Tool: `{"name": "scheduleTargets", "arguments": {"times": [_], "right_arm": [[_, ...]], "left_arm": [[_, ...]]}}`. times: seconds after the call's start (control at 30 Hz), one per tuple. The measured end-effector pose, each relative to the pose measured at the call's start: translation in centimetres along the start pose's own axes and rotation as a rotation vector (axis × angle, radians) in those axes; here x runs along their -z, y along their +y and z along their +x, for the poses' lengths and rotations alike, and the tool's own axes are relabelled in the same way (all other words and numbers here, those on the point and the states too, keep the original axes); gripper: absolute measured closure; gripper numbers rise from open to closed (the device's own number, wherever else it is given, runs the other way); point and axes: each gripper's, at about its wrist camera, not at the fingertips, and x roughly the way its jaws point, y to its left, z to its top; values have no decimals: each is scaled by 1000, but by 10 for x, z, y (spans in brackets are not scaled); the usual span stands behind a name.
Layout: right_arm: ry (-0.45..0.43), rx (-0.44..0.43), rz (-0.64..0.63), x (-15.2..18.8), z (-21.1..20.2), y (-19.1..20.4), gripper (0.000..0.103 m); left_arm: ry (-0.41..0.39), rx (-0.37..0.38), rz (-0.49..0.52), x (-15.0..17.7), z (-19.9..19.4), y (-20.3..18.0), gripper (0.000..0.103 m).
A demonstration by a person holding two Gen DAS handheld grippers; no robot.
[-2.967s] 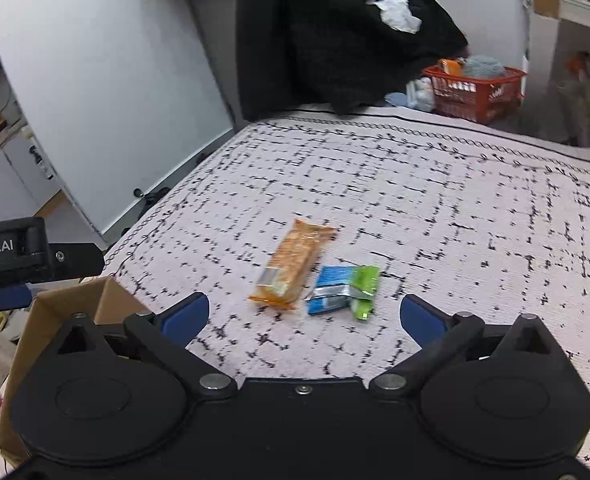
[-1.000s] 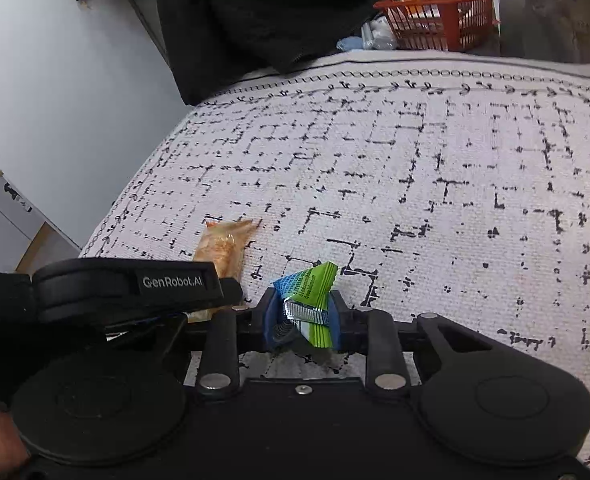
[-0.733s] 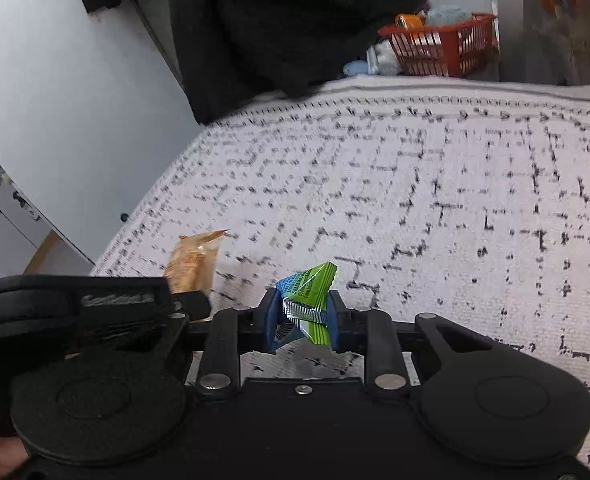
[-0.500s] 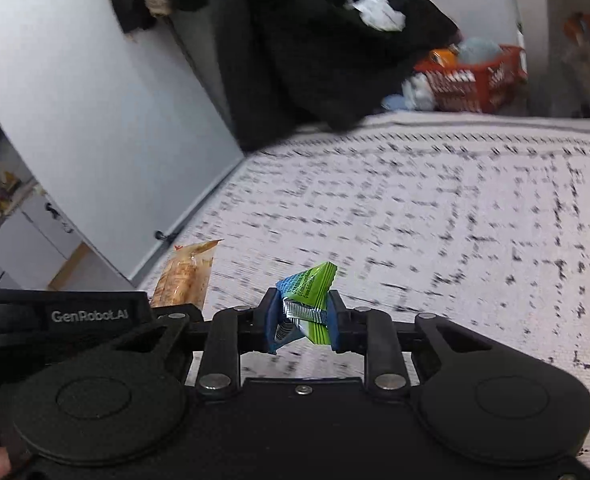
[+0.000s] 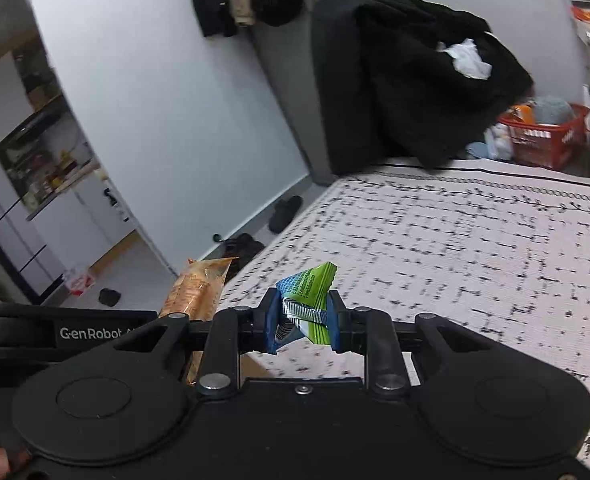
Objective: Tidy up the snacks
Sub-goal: 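Lift the wafer bar and blue-green pack and carry them over the box, then open both tools to drop the wafer bar and pack into the box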
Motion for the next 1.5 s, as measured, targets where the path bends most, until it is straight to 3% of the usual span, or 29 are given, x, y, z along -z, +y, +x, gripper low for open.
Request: {"name": "scheduleTargets", "arguments": {"times": [0.63, 1.07, 1.43, 1.5], "right_arm": [[36, -83, -129, 20, -18, 68, 79], [84, -89, -191, 43, -34, 95, 79], [193, -108, -191, 63, -27, 112, 77], [213, -105, -174, 67, -28, 114, 70]], "left_arm": [[-10, -72, -90, 22, -59, 80, 68], [65, -39, -165, 63, -66, 105, 68], [81, -40, -209, 69, -79, 127, 56], [80, -40, -206, 69, -82, 128, 54]]}}
